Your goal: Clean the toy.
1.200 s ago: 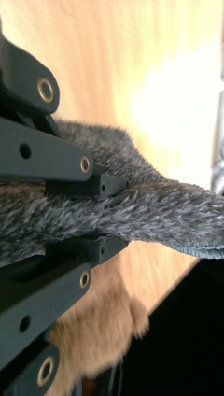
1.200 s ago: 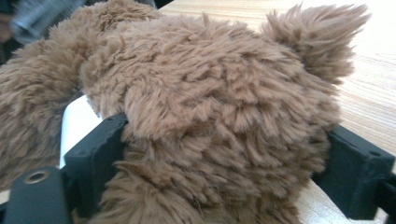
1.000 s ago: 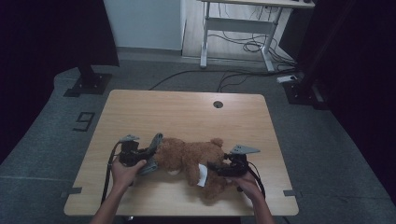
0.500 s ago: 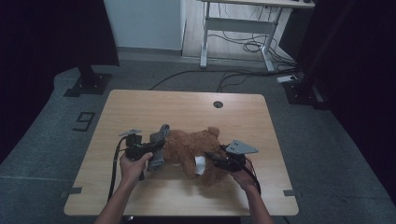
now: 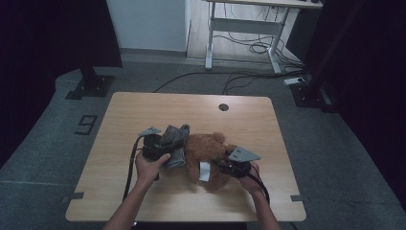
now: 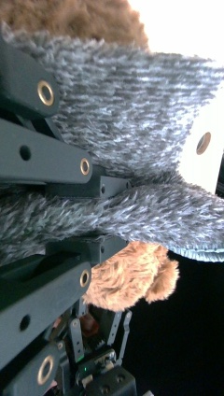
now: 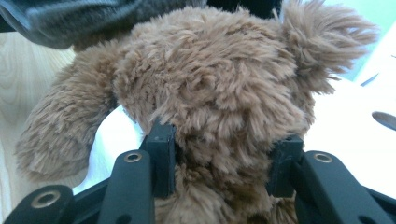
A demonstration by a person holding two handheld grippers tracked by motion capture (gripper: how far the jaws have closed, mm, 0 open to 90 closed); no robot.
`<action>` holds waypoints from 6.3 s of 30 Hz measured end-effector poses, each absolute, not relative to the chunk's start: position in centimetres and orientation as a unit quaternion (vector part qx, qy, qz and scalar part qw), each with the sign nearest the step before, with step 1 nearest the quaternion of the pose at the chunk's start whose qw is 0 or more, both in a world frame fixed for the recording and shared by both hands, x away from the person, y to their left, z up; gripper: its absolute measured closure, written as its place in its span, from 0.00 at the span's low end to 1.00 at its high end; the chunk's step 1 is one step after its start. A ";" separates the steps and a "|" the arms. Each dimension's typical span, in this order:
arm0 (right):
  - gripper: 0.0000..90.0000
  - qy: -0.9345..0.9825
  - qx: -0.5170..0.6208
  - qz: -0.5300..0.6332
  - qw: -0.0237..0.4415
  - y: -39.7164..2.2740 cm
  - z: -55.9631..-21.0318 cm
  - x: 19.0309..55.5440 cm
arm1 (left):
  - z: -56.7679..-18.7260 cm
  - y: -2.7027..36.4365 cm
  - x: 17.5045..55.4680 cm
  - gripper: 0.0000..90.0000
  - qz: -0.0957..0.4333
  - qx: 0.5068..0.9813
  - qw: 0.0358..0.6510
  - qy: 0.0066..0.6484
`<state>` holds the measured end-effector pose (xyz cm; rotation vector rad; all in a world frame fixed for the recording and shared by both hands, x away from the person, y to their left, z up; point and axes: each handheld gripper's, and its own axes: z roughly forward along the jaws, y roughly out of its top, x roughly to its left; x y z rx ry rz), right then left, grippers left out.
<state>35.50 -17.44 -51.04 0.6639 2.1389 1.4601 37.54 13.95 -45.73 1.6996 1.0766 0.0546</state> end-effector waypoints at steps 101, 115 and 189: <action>0.61 0.757 0.295 0.560 0.161 -20.6 -54.1 35.2 | -47.3 16.8 35.8 0.85 0.197 0.730 0.445 0.480; 0.61 0.755 0.299 0.561 0.163 -20.9 -54.2 35.4 | -49.5 18.9 37.2 0.84 0.112 0.712 0.463 0.516; 0.54 0.757 0.379 0.511 0.150 -18.4 -51.9 35.2 | -43.2 9.7 34.7 0.82 0.110 0.754 0.517 0.390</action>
